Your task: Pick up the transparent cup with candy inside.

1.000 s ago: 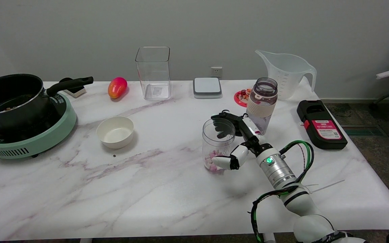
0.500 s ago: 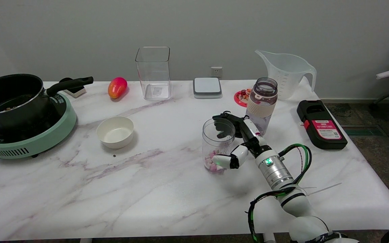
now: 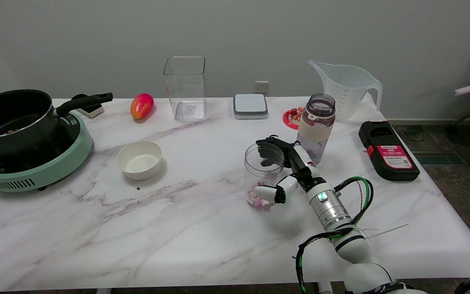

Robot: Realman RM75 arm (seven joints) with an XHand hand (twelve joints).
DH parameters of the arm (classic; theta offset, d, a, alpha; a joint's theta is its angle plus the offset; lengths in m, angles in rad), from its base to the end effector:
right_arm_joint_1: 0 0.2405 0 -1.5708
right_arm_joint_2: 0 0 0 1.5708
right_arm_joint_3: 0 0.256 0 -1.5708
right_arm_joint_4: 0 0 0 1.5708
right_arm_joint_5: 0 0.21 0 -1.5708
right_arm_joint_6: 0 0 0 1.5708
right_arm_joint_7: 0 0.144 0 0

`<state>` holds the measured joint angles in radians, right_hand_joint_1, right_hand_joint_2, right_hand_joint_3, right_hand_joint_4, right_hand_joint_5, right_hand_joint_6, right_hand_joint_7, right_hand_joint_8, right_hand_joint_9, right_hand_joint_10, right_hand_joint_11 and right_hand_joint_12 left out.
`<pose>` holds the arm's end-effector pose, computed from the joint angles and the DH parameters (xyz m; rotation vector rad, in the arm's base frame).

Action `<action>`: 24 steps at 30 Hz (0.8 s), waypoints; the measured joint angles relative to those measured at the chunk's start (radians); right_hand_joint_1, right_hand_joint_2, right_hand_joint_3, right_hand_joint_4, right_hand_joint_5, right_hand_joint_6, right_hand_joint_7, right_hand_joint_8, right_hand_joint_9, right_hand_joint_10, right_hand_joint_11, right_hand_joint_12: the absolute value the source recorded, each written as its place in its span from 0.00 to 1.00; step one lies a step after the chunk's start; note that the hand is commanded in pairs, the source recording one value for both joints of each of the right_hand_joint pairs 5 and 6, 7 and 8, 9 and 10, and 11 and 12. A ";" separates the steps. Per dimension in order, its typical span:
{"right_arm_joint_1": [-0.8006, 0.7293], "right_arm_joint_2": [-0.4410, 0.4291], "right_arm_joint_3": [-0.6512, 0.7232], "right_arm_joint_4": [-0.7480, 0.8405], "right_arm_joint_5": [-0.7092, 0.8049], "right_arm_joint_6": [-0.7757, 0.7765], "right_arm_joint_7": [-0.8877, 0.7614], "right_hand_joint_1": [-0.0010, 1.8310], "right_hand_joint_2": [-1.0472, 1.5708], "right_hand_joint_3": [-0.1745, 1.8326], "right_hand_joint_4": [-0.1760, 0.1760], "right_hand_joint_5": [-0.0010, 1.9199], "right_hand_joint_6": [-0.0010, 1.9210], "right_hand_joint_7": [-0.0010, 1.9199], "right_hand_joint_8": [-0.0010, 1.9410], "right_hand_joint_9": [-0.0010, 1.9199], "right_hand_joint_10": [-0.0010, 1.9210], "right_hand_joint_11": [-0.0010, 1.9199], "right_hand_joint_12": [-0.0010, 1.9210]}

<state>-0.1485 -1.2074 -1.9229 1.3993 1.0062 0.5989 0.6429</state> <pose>-0.3161 -0.2913 0.2895 1.3005 -0.8985 1.0495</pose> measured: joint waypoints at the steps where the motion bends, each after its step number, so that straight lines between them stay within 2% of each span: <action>1: 0.001 -0.001 -0.001 -0.001 0.000 0.001 0.002 0.69 0.22 0.75 0.50 0.31 0.31 0.32 0.31 0.31 0.31 0.35 0.35; 16: 0.009 -0.031 -0.014 -0.027 -0.002 0.025 0.032 0.69 0.26 0.75 0.50 0.33 0.33 0.32 0.31 0.30 0.30 0.33 0.33; 24: 0.018 -0.042 -0.022 -0.038 -0.003 0.033 0.042 0.69 0.30 0.73 0.50 0.34 0.34 0.36 0.35 0.30 0.30 0.31 0.31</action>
<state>-0.1308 -1.2492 -1.9450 1.3614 1.0035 0.6321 0.6853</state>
